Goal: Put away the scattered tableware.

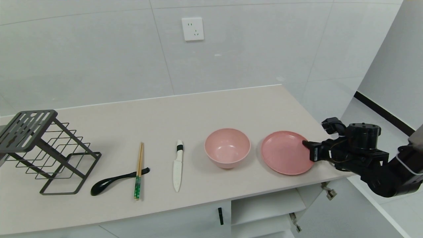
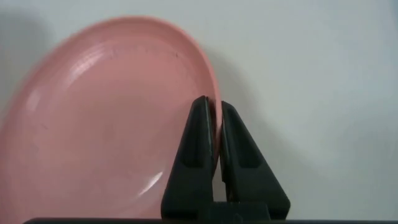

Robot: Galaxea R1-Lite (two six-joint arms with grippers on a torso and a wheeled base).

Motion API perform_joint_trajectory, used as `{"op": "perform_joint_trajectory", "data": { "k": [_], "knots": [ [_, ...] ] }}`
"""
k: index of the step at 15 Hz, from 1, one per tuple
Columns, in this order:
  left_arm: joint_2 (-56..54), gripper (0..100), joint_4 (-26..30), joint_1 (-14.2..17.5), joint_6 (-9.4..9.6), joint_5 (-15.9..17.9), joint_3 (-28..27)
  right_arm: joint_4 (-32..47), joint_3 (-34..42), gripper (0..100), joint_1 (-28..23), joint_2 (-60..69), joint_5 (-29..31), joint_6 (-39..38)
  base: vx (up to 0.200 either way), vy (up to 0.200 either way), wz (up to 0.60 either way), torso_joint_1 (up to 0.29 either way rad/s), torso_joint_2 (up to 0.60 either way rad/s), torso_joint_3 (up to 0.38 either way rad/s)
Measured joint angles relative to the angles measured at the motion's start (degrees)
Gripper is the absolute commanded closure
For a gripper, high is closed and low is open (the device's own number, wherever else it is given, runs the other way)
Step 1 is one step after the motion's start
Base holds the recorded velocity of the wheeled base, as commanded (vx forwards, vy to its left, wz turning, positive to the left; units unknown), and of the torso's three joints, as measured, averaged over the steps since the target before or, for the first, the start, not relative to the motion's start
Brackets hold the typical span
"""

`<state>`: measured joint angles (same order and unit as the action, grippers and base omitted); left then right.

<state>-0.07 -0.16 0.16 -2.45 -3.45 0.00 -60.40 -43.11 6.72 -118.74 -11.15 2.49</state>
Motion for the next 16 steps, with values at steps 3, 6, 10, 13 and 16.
{"op": "perform_joint_trajectory", "data": {
  "k": [3,6,10,13,16],
  "knots": [
    [0.02,0,-3.75,0.05,0.13,1.24,0.00,-0.41,0.41,100,0.30,7.30,-0.11,0.09,0.000,0.000,0.00,0.000,0.00,0.000],
    [0.05,0,-17.52,0.05,0.24,1.54,-0.02,-2.73,3.54,100,0.37,13.92,-0.34,0.16,0.000,0.000,0.00,0.000,0.00,0.000],
    [1.34,0,-15.85,0.00,1.48,10.86,-6.80,-6.16,8.52,100,0.41,20.14,-2.22,0.71,0.000,0.000,0.00,0.000,0.00,0.000],
    [9.02,0,-9.39,-0.06,1.80,18.60,-20.33,-9.41,11.00,100,0.50,24.05,-3.07,1.10,0.000,0.000,0.00,0.000,0.00,0.000],
    [19.25,0,-8.68,-0.11,5.32,22.60,-28.57,-15.14,14.49,100,0.37,26.04,-4.00,1.10,0.000,0.000,0.00,0.000,0.00,0.000]
  ]
}}
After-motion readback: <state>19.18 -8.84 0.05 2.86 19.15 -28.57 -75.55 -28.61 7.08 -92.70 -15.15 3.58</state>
